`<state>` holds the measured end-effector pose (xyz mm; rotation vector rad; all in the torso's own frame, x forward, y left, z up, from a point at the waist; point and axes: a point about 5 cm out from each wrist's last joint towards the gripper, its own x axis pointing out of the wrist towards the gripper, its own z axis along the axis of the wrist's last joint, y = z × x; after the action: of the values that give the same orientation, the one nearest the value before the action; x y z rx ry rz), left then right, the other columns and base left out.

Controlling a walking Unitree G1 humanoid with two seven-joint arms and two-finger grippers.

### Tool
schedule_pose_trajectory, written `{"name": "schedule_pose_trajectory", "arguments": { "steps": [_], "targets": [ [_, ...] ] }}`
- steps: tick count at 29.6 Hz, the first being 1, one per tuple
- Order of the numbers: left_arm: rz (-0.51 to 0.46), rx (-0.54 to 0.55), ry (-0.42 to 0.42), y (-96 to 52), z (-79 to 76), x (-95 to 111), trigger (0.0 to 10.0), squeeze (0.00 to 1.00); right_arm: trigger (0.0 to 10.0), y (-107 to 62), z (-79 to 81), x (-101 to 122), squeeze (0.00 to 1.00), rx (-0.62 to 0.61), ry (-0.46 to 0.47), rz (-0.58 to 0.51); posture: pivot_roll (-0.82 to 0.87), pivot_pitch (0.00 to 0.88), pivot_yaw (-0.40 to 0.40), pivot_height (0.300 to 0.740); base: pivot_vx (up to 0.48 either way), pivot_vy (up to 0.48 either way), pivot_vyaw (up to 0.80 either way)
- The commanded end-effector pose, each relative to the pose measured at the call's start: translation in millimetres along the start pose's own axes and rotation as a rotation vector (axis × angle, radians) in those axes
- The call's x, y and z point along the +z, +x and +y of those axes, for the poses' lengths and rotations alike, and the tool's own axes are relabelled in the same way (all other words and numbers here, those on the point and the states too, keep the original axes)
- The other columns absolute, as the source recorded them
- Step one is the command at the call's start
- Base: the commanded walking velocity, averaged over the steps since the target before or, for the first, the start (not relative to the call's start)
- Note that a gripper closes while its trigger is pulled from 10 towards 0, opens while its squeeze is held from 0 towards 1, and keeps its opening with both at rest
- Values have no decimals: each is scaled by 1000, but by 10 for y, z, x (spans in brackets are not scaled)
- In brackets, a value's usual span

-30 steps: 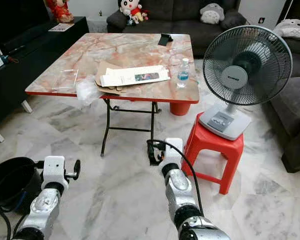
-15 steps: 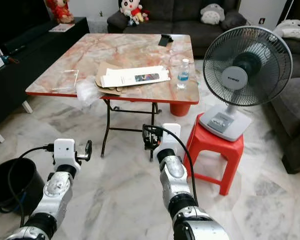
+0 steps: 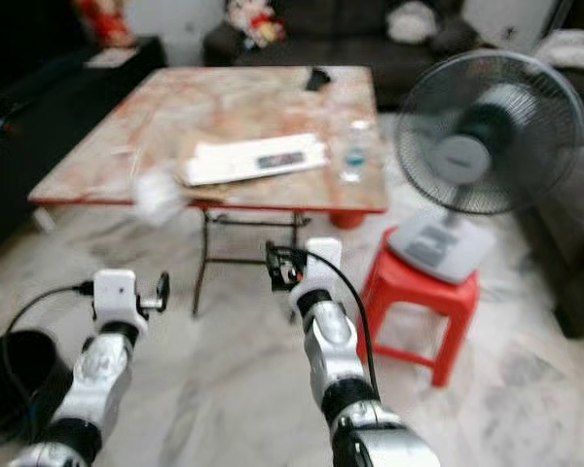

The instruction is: Picking trash to rubbish bin

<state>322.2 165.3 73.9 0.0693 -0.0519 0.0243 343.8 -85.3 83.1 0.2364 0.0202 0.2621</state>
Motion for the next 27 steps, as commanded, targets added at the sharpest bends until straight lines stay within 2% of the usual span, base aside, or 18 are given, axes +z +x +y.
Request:
{"name": "schedule_pose_trajectory", "arguments": {
  "steps": [1,23,24,25,27],
  "targets": [
    [6,4,18,3,70,3,10000,0,10000,46,160,46,0,41,17,-30,-16,0,39,740,360,0,0],
    [-16,-1,14,40,62,64,10000,0,10000,96,350,131,0,122,18,-74,-1,0,28,740,363,0,0],
    [-18,-2,13,46,58,71,10000,0,10000,99,353,140,816,124,20,-78,-1,0,30,740,364,0,0],
    [-19,-3,13,51,53,77,10000,0,10000,102,352,148,1000,122,19,-82,-1,0,30,740,364,0,0],
    [-22,-4,12,62,50,90,10000,0,10000,108,353,166,1000,121,22,-90,-4,0,33,740,364,0,0]
  ]
}}
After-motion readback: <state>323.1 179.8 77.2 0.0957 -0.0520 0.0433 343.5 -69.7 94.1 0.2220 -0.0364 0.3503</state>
